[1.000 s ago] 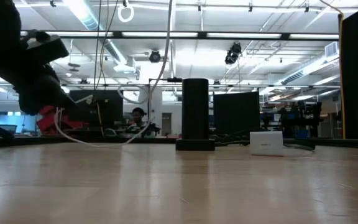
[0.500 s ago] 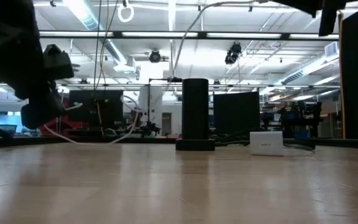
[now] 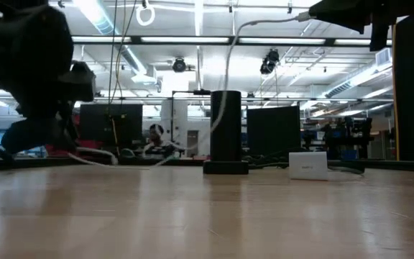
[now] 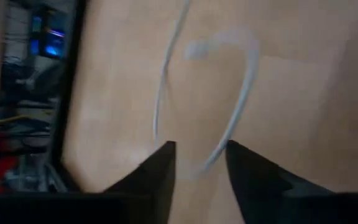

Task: Insert USB
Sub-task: Insert the white charger cable into the white charger adapter

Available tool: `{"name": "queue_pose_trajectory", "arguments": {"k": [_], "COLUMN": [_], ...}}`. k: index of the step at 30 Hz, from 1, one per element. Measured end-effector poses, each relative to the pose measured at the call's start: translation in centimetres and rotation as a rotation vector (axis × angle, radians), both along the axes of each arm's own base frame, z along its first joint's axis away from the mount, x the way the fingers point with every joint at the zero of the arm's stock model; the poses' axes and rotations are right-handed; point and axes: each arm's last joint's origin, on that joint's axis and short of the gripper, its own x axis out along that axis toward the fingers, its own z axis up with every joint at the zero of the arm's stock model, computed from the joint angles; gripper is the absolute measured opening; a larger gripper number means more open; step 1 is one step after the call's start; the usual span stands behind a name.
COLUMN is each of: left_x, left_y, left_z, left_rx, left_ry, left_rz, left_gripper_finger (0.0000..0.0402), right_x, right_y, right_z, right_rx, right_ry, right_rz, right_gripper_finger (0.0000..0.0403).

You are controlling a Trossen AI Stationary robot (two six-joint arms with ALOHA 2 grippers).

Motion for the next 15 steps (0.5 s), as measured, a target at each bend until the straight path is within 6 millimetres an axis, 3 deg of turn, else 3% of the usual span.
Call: {"name": "queue_pose_trajectory", "arguments": {"k": [6,11,15], "left_x": [1.4,4.6,7.3], "left_y": [-1.1,-4.1,-6.9], "left_z": [3.5,6.5,8.3], "left_rx": [-0.03,-0.054,-0.172], "left_ry": [-0.052,-0.377,-0.654], "left_rz": [0.015,-0.12,-0.335], "left_gripper_finger": [0.0224,0.0235,0.0235], "right_x": [0.1,1.0,2.2], "right_y": [0.0,-0.7,-1.7], "right_z": [-0.2,-0.8,-1.6], "right_rx": [0.008,0.03,0.075], "right_ry": [0.003,-0.012,-0.018], "right_rz": [0.0,0.048,0.116], "right_gripper_finger": [0.0,0.0,0.0]}}
